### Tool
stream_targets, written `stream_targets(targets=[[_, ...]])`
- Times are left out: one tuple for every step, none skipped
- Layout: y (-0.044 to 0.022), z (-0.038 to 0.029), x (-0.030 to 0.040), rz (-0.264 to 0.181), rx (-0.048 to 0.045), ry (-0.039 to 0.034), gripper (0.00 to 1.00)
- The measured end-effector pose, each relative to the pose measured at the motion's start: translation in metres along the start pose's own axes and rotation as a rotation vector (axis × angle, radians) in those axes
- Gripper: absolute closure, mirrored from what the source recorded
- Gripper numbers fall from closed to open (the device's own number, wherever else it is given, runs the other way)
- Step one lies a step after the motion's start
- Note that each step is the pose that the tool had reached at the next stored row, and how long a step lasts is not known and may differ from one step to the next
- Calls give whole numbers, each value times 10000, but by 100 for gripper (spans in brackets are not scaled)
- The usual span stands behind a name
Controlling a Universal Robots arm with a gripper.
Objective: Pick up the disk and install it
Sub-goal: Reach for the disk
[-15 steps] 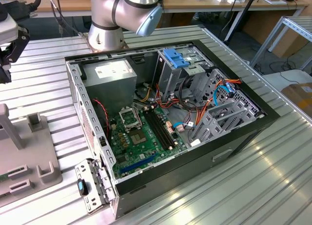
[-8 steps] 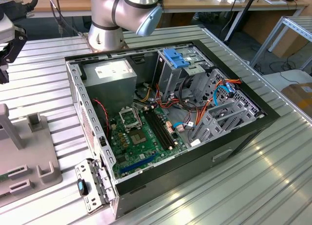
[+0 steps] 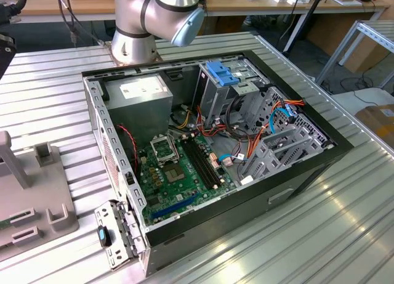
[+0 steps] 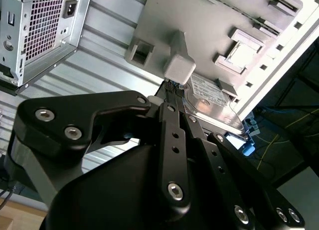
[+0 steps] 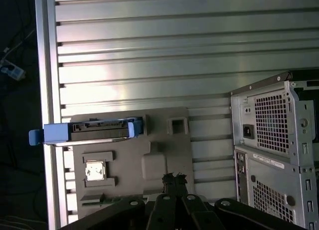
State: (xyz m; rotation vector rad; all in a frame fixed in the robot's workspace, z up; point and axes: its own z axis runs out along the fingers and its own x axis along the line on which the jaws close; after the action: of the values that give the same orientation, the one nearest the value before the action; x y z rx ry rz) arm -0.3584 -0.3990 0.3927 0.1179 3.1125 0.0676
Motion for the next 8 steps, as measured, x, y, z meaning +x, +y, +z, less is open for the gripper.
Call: stream_targets(targets=[[0,0,6,0,0,0,89],[-1,-1,17,0,0,0,89],[-2,-1,25,0,0,1,89],[-3,-1,35,0,0,0,89],[-3,-1,41,0,0,0,89],[-3,-1,46,0,0,0,89],[-4,-2,52,0,0,1,89],[-4,-2,60,0,0,0,89]])
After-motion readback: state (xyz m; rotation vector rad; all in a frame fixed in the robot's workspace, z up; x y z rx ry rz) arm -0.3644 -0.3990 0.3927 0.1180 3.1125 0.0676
